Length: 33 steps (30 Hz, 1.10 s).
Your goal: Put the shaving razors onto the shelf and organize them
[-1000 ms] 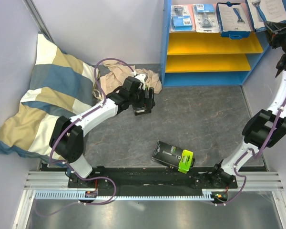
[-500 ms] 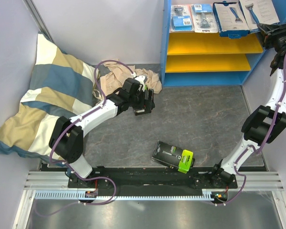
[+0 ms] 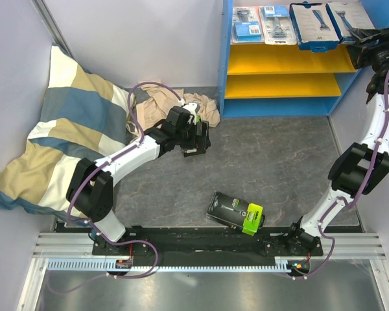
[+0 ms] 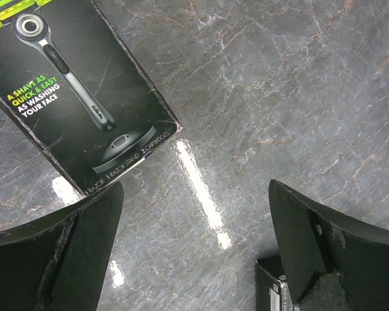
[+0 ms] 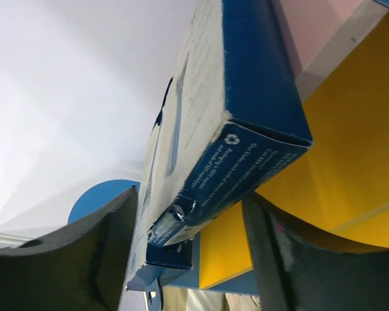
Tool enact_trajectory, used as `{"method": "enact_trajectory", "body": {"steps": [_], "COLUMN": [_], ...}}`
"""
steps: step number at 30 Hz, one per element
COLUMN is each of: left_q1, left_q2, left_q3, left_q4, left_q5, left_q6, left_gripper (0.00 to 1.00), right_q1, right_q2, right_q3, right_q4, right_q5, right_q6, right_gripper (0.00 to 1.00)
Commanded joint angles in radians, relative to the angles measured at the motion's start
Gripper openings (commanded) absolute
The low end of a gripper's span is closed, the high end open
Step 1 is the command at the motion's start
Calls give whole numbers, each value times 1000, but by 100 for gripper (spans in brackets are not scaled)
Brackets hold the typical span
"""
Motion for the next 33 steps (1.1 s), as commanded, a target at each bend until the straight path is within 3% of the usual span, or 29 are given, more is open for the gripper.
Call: {"method": "enact_trajectory", "body": {"steps": [1, 5, 15, 22, 29, 33], "left_q1": [3, 3, 3, 5, 10, 17], "left_q2": [-46, -48, -59, -71, -92, -105], "left_q3": [-6, -11, -14, -15, -14, -15], "left_q4": [26, 27, 26, 26, 34, 34], "left_q5": [19, 19, 16, 6, 4, 13], "left_q6": [-34, -37, -36, -22, -8, -10], "left_gripper": [100, 100, 100, 100, 100, 100], "right_q1": [-1, -1, -11, -11, 4, 86], "right_q2": [-54, -96, -209, -284, -471, -570], "right_q3": [-31, -67, -223, -272, -441, -485], "right_q4": [25, 29, 178, 186, 131, 3], "right_q5": [-2, -10, -37, -48, -21, 63], "right_q6": [3, -3, 61, 65, -37, -215], "right_gripper": [80, 98, 98, 98, 98, 98]}}
